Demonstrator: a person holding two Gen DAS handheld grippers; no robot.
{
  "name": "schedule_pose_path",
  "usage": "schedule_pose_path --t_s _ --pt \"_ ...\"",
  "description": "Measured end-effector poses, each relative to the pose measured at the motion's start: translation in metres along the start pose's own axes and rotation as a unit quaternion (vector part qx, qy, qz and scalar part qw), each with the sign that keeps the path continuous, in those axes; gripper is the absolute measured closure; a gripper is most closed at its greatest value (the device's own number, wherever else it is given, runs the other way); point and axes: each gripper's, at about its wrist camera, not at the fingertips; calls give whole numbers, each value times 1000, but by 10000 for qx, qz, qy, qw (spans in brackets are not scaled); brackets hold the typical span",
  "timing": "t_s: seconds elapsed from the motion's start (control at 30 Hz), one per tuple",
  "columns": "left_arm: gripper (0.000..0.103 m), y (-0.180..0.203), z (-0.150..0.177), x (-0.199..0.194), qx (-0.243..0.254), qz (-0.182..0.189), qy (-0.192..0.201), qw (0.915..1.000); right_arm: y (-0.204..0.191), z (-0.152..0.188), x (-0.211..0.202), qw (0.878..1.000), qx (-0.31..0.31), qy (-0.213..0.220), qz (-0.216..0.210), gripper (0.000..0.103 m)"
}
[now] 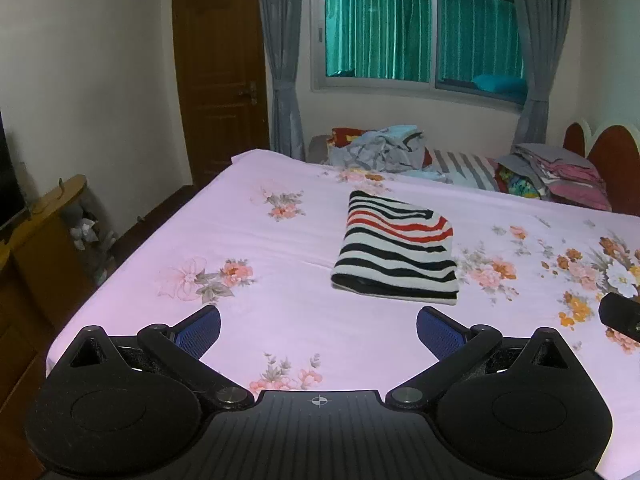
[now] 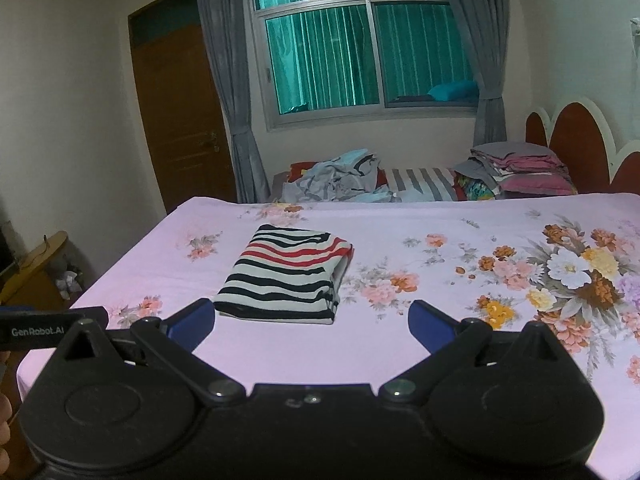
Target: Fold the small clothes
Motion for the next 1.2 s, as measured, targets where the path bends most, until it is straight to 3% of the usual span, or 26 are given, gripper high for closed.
schedule_pose_path --t_s 1.2 --pt "0 3 -1 -8 -54 90 -9 9999 5 2 4 10000 43 -82 -6 1"
Point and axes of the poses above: each gripper's, at about its wrist camera, not at the fingertips, and x roughly the way its jaws point, y to its right, z to its underside, and after that the axes turned 3 degrees about z, right-handed
